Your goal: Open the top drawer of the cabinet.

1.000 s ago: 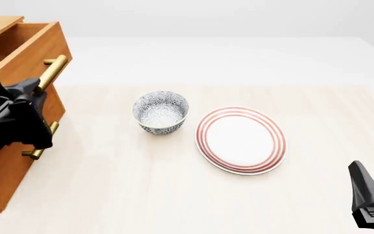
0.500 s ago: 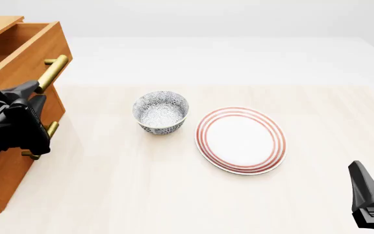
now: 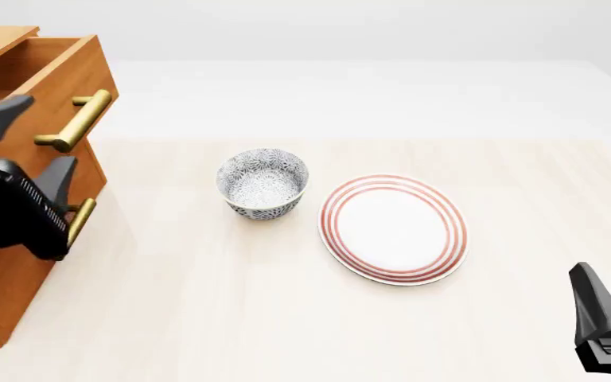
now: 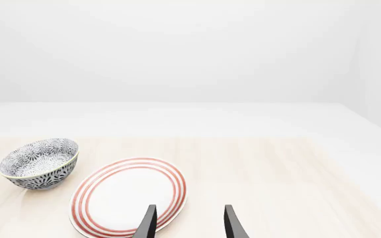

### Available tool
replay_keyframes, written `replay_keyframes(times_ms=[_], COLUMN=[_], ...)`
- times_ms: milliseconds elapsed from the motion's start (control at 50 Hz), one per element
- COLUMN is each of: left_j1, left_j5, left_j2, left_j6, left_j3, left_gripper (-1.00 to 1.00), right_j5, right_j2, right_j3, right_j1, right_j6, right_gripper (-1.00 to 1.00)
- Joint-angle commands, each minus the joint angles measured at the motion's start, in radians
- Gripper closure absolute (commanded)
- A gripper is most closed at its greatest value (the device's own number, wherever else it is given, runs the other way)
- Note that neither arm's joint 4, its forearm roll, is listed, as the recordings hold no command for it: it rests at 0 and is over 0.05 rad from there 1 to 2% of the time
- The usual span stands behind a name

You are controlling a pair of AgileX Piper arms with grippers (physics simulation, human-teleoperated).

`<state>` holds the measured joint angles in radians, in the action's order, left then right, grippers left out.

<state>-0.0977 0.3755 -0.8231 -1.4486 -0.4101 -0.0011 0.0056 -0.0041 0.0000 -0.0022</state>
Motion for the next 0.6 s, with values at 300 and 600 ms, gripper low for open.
replay_keyframes(times_ms=[300,600], left_j1=[-0.052,-0.048], left_j5=[-0.160,-0.466], left_j2=[0.131,0.159], left_j6=[0.146,0.503], left_j3=[-0.045,-0.242], left_gripper=[-1.00,-1.00], right_j5=[-0.001,0.000], right_j2=[0.000,-0.001], right_j3=[0.000,0.000], right_j1=[-0.001,0.000], right_j6=[0.001,0.001], right_gripper=[-1.00,-1.00])
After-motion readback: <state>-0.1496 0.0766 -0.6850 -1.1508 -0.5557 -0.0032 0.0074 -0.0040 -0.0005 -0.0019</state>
